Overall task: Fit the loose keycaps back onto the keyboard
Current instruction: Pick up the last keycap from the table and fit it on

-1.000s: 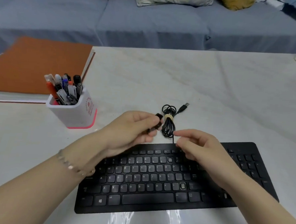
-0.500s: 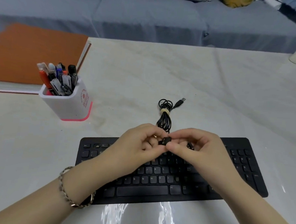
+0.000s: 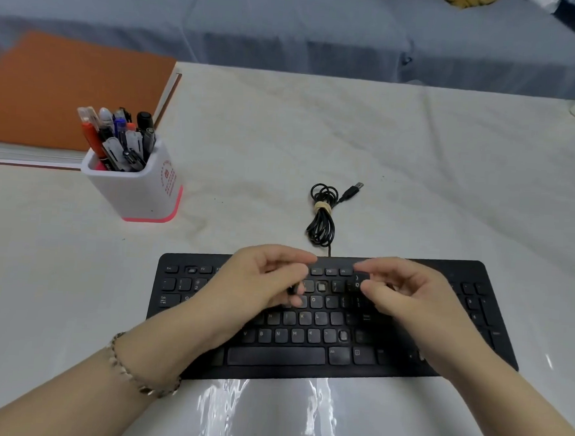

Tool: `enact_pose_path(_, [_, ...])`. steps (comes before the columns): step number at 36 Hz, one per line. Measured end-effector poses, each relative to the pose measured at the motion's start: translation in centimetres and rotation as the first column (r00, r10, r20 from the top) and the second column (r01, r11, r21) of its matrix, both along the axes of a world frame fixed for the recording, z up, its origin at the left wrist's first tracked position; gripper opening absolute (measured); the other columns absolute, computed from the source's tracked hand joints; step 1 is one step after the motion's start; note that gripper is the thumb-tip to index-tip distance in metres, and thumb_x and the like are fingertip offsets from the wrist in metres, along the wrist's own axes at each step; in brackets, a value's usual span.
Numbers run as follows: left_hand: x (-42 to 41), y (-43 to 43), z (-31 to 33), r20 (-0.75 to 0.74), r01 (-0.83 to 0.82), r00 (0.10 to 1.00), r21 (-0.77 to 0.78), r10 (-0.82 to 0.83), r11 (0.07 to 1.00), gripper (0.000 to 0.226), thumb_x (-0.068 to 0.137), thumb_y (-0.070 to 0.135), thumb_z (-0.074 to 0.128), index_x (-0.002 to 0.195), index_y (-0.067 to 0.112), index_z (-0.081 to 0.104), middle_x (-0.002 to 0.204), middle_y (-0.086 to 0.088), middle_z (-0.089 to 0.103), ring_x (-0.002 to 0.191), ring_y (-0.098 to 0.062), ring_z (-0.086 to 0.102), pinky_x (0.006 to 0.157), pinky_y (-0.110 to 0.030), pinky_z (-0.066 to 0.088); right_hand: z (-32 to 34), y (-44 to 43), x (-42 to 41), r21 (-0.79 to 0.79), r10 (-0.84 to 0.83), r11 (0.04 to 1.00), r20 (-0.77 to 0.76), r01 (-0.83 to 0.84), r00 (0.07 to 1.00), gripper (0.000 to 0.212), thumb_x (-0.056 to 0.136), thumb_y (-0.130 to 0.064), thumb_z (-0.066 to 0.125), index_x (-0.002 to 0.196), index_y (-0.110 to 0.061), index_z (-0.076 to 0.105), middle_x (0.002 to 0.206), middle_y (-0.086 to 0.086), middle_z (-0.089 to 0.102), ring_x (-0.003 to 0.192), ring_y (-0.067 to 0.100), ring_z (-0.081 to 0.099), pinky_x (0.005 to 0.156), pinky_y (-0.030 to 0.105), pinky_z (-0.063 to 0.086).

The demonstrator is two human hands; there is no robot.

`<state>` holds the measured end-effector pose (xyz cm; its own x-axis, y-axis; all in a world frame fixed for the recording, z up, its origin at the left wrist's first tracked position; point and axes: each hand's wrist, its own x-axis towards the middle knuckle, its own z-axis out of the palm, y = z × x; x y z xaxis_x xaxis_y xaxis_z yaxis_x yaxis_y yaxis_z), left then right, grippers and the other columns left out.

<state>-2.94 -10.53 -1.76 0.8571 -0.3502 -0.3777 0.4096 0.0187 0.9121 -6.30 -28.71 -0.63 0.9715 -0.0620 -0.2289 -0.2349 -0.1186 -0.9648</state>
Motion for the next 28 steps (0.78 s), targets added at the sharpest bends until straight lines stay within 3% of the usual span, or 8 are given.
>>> enact_pose_path(6, [0.1,0.9,-0.1,-0.386,-0.235,0.913,-0.233,0.132,0.944,0.027,0.088,-0.007,0.037,0.076,-0.004,0.061,0.062,-0.008,0.051,0.048,-0.011,0.048,0.040,-0.016,0.041,-1.6,-1.2,-0.4,-0.070,-0.027,0.997,-0.120,0.019,0.992,0.016,0.077,0.001,0.064,0.077,-0.015,0.069,0.048,-0.014,0.059,0.046,-0.004,0.050,0.047,0.006,0.040])
enact_pose_path(10, [0.2,1.7,-0.4,-0.406,-0.240,0.903,-0.202,0.142,0.950,0.022,0.086,0.000,0.037,0.070,0.003,0.052,0.065,-0.008,0.049,0.043,-0.009,0.037,0.035,-0.015,0.024,-2.2,-1.2,-0.3,-0.138,-0.049,0.990,-0.072,0.039,0.996,0.013,0.073,-0.002,0.069,0.074,-0.015,0.069,0.060,-0.005,0.065,0.051,-0.004,0.054,0.050,0.003,0.039])
enact_pose_path(13, [0.1,1.7,-0.9,-0.265,-0.146,0.955,-0.018,0.136,0.989,0.024,0.088,-0.001,0.036,0.074,0.006,0.054,0.057,-0.002,0.044,0.040,-0.006,0.028,0.033,-0.013,0.018,-2.7,-0.6,0.2,-0.214,-0.040,0.976,-0.017,0.036,0.999,0.010,0.073,-0.007,0.072,0.071,-0.017,0.070,0.061,-0.007,0.065,0.054,-0.002,0.052,0.053,0.002,0.040])
enact_pose_path(16, [-0.1,1.8,-1.9,0.061,-0.077,0.996,0.319,0.061,0.945,0.030,0.091,0.003,0.039,0.076,0.016,0.061,0.054,0.006,0.044,0.041,-0.005,0.033,0.039,-0.014,0.028,-3.3,0.3,1.0,-0.270,-0.002,0.963,0.010,0.004,1.000,0.016,0.074,-0.009,0.070,0.066,-0.022,0.068,0.052,-0.014,0.063,0.052,-0.004,0.050,0.054,0.001,0.039])
enact_pose_path(18, [-0.3,2.2,-2.6,0.314,-0.109,0.948,0.493,-0.060,0.863,0.027,0.091,0.010,0.044,0.080,0.025,0.063,0.058,0.011,0.049,0.051,-0.002,0.043,0.051,-0.012,0.035,-3.7,0.9,1.6,-0.341,0.044,0.939,0.016,-0.036,0.999,0.019,0.075,-0.011,0.069,0.064,-0.027,0.066,0.054,-0.014,0.062,0.053,-0.004,0.051,0.056,0.001,0.038])
enact_pose_path(20, [-0.5,2.6,-2.9,0.449,-0.146,0.882,0.552,-0.145,0.821,0.016,0.089,0.015,0.052,0.086,0.026,0.062,0.059,0.010,0.046,0.059,-0.001,0.044,0.058,-0.009,0.034,-4.1,1.2,2.1,-0.410,0.087,0.909,0.002,-0.079,0.996,0.018,0.077,-0.013,0.067,0.065,-0.027,0.065,0.060,-0.015,0.060,0.053,-0.006,0.051,0.055,0.001,0.038])
enact_pose_path(24, [-0.5,2.9,-3.9,0.523,-0.181,0.797,0.682,-0.301,0.708,0.028,0.085,0.025,0.060,0.113,0.025,0.060,0.067,0.011,0.038,0.067,-0.003,0.043,0.067,-0.012,0.034,-4.8,1.3,2.7,-0.498,0.134,0.858,-0.027,-0.129,0.991,0.014,0.078,-0.017,0.066,0.068,-0.027,0.065,0.062,-0.014,0.058,0.050,-0.011,0.048,0.053,0.002,0.035])
enact_pose_path(28, [-0.9,2.6,-4.5,0.444,-0.139,0.814,0.775,-0.375,0.616,0.048,0.082,0.040,0.061,0.128,0.031,0.049,0.076,0.013,0.035,0.082,-0.011,0.049,0.079,-0.027,0.043,-5.1,1.4,2.8,-0.592,0.160,0.795,-0.004,-0.131,0.987,0.011,0.080,-0.020,0.064,0.070,-0.025,0.068,0.058,-0.011,0.053,0.055,-0.013,0.047,0.055,0.001,0.034])
